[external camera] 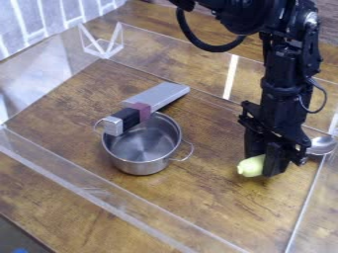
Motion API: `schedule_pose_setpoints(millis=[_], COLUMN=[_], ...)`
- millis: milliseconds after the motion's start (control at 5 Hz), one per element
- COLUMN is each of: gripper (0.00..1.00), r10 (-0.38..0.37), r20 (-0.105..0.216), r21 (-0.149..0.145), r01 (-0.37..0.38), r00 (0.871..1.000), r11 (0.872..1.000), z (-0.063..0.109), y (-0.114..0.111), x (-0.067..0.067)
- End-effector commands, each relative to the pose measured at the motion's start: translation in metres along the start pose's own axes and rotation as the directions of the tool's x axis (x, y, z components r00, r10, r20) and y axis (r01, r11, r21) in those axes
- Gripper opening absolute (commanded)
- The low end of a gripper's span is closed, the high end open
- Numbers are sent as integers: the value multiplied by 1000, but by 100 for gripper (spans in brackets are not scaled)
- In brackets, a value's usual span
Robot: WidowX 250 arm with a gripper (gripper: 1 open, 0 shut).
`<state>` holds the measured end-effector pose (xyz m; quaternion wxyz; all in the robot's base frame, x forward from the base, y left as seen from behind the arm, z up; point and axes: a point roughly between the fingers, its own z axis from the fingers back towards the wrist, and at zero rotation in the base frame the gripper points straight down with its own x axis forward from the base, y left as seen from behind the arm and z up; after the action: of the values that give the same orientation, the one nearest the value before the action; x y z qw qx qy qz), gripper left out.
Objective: Put the spoon into the silver pot
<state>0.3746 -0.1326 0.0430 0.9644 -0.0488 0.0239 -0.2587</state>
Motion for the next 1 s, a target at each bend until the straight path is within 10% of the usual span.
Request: schedule_pose_setpoints(millis=[0,800], gripper=[0,0], r10=[-23,5], r20=[68,26], r21=[14,-17], r01=[22,-5], r00=[997,1000], r11=[1000,1000], z=[26,10], y=[-14,-29], x=[20,27])
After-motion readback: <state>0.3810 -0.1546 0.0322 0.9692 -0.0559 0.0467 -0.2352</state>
